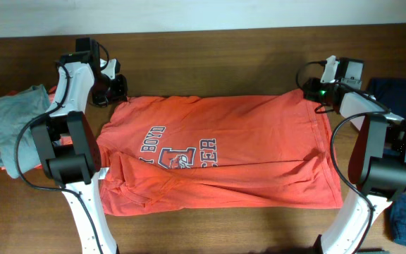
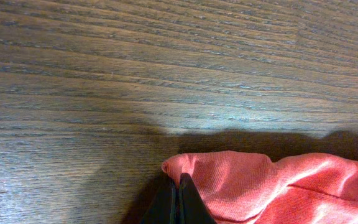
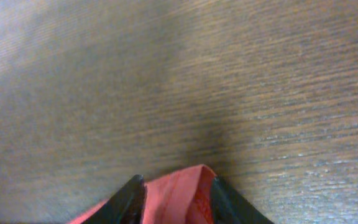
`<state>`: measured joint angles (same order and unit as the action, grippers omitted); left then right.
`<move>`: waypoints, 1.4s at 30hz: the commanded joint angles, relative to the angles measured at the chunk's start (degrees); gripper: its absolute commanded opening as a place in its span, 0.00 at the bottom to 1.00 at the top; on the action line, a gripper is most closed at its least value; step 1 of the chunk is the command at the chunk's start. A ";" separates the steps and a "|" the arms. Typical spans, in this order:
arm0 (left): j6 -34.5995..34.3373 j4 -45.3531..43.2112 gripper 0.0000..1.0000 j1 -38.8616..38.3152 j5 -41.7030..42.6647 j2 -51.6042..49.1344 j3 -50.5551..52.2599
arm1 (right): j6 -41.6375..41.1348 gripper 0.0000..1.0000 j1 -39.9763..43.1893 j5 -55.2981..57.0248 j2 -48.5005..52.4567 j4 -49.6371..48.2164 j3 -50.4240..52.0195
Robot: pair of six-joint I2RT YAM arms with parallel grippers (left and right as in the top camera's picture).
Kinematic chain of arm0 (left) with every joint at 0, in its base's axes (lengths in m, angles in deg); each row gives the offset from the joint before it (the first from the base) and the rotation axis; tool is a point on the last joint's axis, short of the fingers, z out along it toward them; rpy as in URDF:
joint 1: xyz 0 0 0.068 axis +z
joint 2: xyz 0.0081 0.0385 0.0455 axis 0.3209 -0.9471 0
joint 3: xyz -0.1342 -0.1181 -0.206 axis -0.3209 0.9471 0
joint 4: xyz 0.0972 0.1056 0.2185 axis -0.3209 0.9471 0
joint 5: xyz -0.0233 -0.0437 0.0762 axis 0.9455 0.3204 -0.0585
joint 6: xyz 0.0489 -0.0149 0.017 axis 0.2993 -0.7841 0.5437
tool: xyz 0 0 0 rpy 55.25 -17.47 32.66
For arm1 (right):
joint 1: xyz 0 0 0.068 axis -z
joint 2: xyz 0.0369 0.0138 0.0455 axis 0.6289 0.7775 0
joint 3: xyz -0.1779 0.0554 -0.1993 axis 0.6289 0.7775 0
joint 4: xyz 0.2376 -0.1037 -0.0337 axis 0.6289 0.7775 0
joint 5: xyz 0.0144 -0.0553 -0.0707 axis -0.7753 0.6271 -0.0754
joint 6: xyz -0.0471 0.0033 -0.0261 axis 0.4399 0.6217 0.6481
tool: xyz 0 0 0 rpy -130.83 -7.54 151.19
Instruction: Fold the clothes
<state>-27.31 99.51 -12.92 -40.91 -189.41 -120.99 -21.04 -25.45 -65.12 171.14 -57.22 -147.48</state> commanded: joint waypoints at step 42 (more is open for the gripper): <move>0.26 0.28 0.00 0.11 0.66 2.95 -1.20 | -2.21 0.04 0.94 -1.81 0.87 3.41 -1.07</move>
<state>-27.31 99.51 -12.92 -40.88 -189.41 -120.99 -23.11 -25.39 -66.76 172.08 -55.38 -147.50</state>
